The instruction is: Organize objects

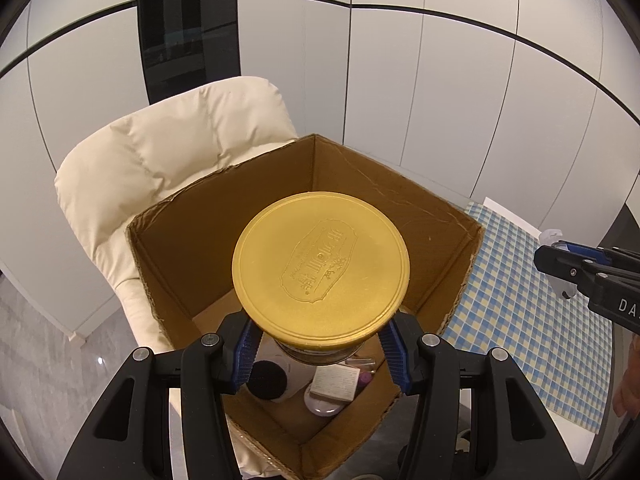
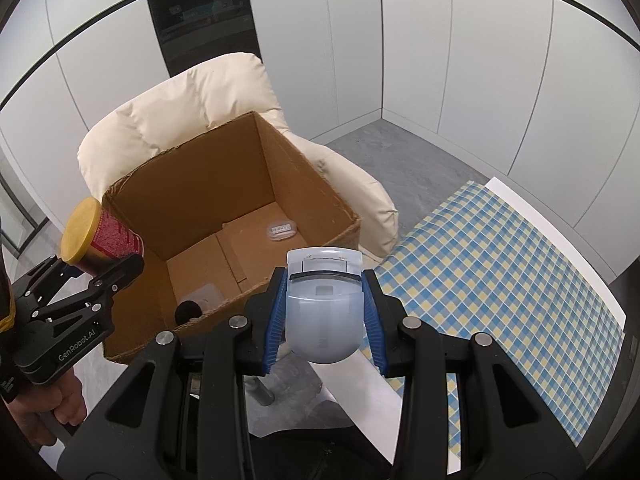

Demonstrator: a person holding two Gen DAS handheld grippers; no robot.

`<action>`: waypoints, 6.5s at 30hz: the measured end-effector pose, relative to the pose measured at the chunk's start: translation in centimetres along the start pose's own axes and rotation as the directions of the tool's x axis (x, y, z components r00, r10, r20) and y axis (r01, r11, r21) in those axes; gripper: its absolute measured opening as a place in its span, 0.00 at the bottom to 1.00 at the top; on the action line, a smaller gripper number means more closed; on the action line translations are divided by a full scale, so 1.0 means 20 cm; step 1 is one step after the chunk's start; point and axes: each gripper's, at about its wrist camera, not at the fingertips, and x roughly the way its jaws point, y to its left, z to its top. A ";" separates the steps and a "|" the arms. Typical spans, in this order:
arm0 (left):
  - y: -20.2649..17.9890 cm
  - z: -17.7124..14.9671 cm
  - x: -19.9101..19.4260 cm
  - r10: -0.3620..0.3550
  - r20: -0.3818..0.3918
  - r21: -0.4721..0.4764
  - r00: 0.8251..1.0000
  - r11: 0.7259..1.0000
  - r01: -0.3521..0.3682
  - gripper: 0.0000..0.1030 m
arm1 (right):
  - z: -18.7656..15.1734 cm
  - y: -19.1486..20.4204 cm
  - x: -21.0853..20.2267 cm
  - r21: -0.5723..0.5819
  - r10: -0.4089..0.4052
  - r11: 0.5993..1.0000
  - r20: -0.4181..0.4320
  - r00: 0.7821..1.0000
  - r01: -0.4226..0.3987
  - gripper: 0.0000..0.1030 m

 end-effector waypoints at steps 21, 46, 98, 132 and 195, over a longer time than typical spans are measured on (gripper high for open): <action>0.11 -0.03 0.01 0.037 -0.006 -0.011 0.999 0.999 -0.037 0.52 | 0.03 0.16 0.05 -0.049 0.039 0.998 0.000 0.999 -0.039 0.36; 0.33 -0.04 -0.13 0.084 0.070 -0.049 0.994 0.996 -0.081 1.00 | 0.08 0.46 0.14 -0.136 0.104 0.985 -0.018 0.994 -0.106 0.36; 0.51 -0.06 -0.11 0.133 0.023 -0.130 0.991 0.983 -0.129 1.00 | 0.07 0.57 0.17 -0.155 0.111 0.981 -0.030 0.993 -0.114 0.87; 0.05 0.02 0.01 0.020 0.006 -0.039 1.000 0.999 -0.020 1.00 | 0.00 0.06 0.05 -0.021 -0.030 0.999 -0.012 0.999 0.029 1.00; -0.88 -0.03 -0.10 -0.140 -0.054 0.137 0.989 0.980 0.146 1.00 | -0.41 -0.86 -0.50 0.245 -0.264 0.935 -0.008 0.965 0.257 1.00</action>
